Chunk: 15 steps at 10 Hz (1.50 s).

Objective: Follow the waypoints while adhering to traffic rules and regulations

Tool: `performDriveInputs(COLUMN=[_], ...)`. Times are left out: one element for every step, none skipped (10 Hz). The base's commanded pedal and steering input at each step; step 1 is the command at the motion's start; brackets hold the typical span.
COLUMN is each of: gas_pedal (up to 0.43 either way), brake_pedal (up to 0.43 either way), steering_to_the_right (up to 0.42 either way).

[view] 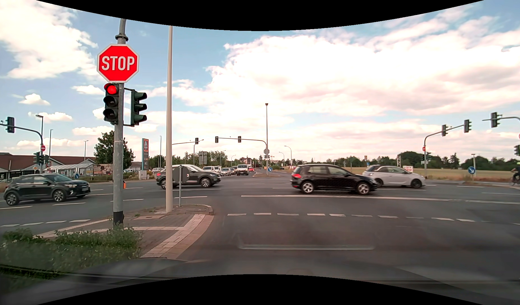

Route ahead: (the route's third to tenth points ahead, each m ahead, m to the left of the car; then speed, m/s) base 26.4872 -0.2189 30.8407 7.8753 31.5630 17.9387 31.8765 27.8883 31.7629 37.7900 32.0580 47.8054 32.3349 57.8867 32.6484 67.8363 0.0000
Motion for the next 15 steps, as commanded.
performDriveInputs(gas_pedal=[0.0,0.0,0.0,0.0,0.0,0.0,0.0,0.0,0.0,0.0,0.0,0.0,0.0,0.0,0.0], brake_pedal=[0.323,0.317,0.317,0.323,0.323,0.323,0.317,0.323,0.323,0.317,0.323,0.323,0.317,0.317,0.317], steering_to_the_right=[-0.004,-0.005,-0.005,-0.004,-0.005,-0.005,-0.005,-0.005,-0.005,-0.005,-0.005,-0.005,-0.005,-0.004,-0.005])
